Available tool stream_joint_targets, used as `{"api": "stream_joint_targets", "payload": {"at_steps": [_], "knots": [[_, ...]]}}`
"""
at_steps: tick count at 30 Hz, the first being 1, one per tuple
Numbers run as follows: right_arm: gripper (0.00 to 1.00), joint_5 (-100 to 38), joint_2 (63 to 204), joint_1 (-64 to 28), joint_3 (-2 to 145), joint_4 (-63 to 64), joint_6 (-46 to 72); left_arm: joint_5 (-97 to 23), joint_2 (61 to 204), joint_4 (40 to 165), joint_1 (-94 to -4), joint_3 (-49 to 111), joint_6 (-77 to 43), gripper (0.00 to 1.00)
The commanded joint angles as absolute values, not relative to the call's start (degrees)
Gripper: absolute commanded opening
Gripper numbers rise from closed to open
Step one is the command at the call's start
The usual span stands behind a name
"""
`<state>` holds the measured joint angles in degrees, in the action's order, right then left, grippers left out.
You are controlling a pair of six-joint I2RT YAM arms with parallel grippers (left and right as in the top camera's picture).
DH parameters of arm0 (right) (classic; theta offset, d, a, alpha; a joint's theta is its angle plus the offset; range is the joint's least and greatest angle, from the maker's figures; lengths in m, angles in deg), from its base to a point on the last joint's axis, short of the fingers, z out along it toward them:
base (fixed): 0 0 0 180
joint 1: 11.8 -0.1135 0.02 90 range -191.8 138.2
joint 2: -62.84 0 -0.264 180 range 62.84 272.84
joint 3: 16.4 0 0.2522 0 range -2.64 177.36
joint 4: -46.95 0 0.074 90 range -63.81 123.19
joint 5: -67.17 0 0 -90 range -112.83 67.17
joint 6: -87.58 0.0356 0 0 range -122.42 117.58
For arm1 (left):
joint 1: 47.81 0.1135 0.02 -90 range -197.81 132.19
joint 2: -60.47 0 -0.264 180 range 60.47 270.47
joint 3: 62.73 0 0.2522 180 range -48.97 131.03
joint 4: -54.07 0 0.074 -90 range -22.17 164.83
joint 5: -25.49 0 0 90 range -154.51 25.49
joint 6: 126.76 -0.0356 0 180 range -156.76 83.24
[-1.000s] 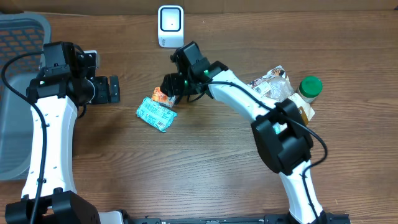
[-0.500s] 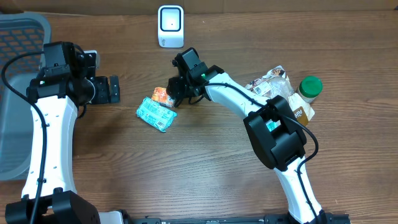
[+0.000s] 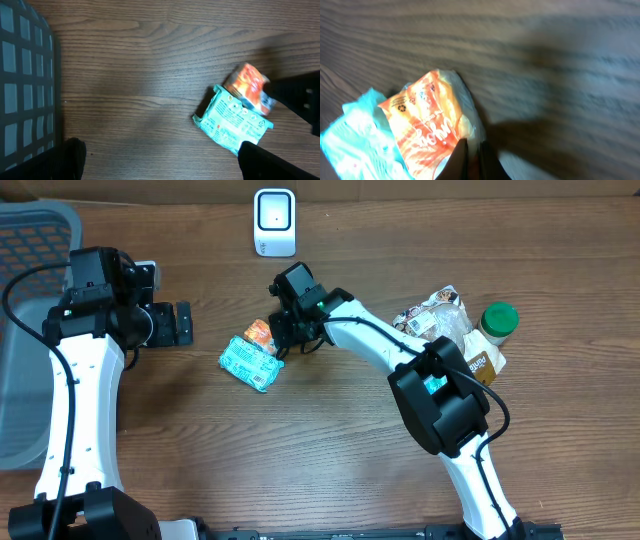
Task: Scan the item barcode
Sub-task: 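Grasp the orange tissue pack with the right gripper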
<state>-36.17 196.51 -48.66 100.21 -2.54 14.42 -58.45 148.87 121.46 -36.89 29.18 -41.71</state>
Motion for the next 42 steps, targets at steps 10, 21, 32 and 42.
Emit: {"api": "stream_joint_targets", "payload": {"at_steps": [10, 21, 32, 42], "knots": [[0.04, -38.14, 182.50, -40.60, 103.62, -29.44, 14.27, -57.59, 148.87, 121.40, -36.96, 29.59, -43.18, 1.00], [0.04, -38.33, 182.54, -40.81, 97.30, -34.14, 20.45, -57.59, 148.87, 121.40, -36.96, 29.59, -43.18, 0.99], [0.20, -38.33, 182.54, -41.36, 91.59, -28.61, 23.32, -57.59, 148.87, 121.40, -36.96, 29.59, -43.18, 1.00], [0.34, -38.29, 182.52, -37.69, 93.87, -30.95, -6.17, -57.59, 148.87, 121.40, -36.96, 29.59, -43.18, 0.99]]}}
